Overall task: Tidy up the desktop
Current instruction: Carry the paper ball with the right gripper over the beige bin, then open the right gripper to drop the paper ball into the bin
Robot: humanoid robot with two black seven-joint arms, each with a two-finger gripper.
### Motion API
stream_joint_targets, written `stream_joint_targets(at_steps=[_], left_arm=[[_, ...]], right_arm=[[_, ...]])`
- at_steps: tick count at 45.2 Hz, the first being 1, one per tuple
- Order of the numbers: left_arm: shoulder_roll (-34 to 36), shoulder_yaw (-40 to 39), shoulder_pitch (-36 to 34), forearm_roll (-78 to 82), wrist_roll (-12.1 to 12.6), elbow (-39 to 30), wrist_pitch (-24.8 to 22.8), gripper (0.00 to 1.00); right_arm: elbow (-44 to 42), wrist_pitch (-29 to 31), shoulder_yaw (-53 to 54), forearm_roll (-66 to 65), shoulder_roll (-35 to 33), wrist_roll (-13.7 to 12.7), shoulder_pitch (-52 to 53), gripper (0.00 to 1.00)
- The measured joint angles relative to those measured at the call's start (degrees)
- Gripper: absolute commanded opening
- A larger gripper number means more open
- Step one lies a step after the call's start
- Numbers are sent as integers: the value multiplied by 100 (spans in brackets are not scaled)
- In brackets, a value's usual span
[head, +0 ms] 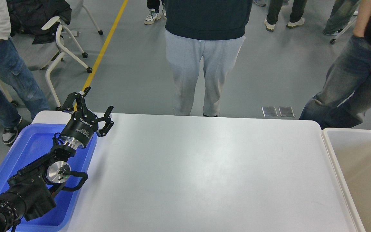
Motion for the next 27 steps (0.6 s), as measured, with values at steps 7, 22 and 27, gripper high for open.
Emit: stream_joint_targets(at_steps=[7, 22, 27], left_arm=[[0, 0, 2, 0, 0, 0, 0, 100], [0, 0, 2, -4, 0, 0, 3, 100], [0, 0, 2, -4, 0, 0, 8, 100]], right_arm=[[-1058, -214, 87, 632, 659, -105, -408, 0], [-2756, -439, 818, 1157, 1751, -308, -1186, 0], [-3036, -461, 1067, 1213, 1946, -340, -1382, 0]])
